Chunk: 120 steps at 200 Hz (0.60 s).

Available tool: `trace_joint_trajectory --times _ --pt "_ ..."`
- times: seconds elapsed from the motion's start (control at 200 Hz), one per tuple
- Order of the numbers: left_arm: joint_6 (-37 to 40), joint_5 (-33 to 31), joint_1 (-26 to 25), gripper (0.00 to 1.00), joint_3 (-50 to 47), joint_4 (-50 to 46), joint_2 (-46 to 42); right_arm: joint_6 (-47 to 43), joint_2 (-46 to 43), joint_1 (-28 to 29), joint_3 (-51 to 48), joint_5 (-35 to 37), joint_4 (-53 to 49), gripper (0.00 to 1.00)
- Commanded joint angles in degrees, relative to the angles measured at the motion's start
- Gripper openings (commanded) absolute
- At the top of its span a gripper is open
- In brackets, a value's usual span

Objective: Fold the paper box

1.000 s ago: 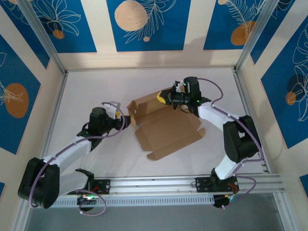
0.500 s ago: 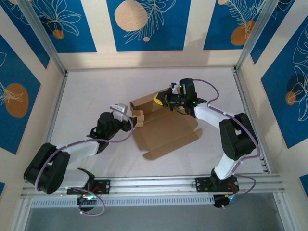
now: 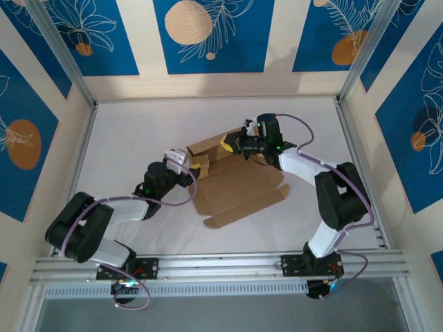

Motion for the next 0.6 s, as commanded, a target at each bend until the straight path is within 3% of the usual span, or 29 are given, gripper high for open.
trace_joint_trajectory --times 0.0,0.31,0.595 --pt "1.8 -4.6 -1.5 0.74 1.2 4.4 1.6 -0.5 -2.3 1.8 -2.8 0.3 -2.1 0.04" --pt "5.1 -13.4 -5.7 0.75 0.6 9.0 4.4 2.3 -5.7 5.8 -5.3 9.0 -1.2 0.03" --pt "5.9 -15.7 -5.8 0.59 -0.4 8.2 3.6 1.2 -7.2 5.8 -6.3 11.9 -2.8 0.03"
